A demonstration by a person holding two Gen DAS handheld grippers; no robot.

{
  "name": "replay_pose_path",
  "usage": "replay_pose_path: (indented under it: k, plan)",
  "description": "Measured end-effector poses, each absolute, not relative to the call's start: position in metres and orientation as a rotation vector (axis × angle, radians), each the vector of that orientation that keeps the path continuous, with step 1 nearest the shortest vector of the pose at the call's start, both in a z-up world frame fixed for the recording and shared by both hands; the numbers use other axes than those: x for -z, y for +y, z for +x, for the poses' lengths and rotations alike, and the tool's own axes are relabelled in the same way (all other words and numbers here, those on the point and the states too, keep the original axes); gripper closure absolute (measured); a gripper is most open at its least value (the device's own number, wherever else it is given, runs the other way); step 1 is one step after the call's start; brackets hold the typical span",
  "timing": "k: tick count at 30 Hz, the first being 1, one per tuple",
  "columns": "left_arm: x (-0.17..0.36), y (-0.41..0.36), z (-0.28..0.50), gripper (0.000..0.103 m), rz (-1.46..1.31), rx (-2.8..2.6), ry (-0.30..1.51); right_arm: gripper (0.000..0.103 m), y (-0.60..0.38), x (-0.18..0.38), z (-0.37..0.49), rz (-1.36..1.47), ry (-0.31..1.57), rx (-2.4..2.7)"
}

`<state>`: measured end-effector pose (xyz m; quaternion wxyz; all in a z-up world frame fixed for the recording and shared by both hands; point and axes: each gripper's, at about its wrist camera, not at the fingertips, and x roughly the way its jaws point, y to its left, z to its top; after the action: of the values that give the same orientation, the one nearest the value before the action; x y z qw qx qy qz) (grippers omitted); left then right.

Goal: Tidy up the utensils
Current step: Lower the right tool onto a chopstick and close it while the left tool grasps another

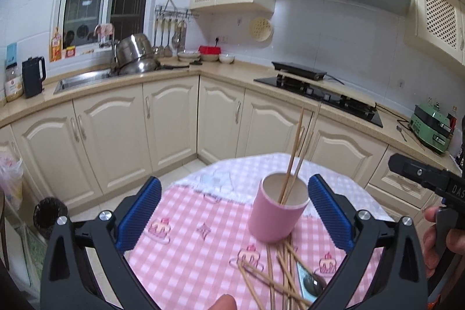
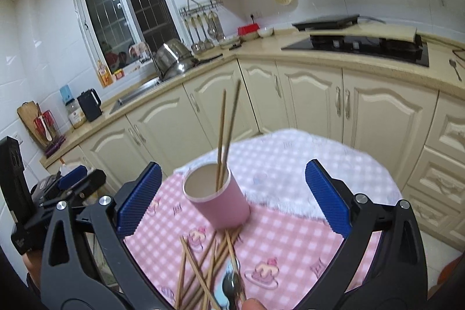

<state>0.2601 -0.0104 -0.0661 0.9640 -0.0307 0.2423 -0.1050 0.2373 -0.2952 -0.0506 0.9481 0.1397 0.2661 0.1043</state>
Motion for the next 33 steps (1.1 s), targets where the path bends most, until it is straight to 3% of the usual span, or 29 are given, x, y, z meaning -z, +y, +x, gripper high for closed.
replay_pose_path:
  k: [24,30,32,33]
  plan:
    - [0.199,-0.015,0.250,0.005,0.014,0.103,0.918,0.008,-0.281,0.170,0.242,0.107,0.999,-0.281]
    - [0.221,-0.024,0.267,0.006,0.026,0.112,1.007,0.042,-0.259,0.187,0.270,0.061,1.090,-0.369]
    - [0.228,-0.026,0.273,0.014,0.015,0.115,1.040,0.060,-0.251,0.193,0.278,0.046,1.117,-0.394]
    - [0.231,-0.027,0.276,0.019,0.006,0.120,1.057,0.062,-0.248,0.194,0.281,0.042,1.125,-0.405]
